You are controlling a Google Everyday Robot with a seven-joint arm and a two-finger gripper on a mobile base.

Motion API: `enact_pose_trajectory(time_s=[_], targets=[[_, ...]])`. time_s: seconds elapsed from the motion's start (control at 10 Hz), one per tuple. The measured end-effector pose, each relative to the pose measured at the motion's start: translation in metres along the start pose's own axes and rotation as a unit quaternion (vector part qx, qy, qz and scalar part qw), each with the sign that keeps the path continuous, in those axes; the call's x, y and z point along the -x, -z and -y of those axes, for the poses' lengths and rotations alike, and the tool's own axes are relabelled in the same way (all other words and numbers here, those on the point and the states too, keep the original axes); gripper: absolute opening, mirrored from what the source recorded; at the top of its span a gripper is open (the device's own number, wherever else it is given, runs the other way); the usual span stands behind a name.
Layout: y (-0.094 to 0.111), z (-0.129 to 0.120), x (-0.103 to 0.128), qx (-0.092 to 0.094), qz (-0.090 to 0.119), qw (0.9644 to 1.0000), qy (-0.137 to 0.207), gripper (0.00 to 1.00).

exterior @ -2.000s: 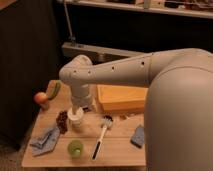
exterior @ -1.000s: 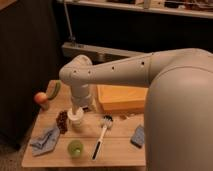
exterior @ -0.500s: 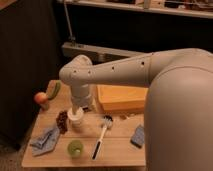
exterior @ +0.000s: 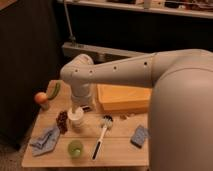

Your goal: Place grapes in paper cup

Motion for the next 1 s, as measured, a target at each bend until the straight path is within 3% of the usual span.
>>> enact_pose_trajectory(time_s=[0.1,0.2,0.3,0.4,0.5,0.7,1.0], targets=[[0.01,0.005,0.02,0.044,0.018,0.9982,0.036,0.65],[0.017,0.005,0.036,0.077,0.029,0.9941,0.071,0.65],[0.023,0.0,0.054,0.115,0.039,0.9862,0.113,0.65],[0.025,-0.014,0.073,0.138,0.038,0.9778,0.153,0.65],[0.023,-0.029,0.086,0.138,0.029,0.9737,0.179,0.65],[0.017,-0.056,0.101,0.126,0.006,0.9699,0.208,0.65],[0.014,-0.055,0.104,0.12,0.0,0.9698,0.212,0.65]])
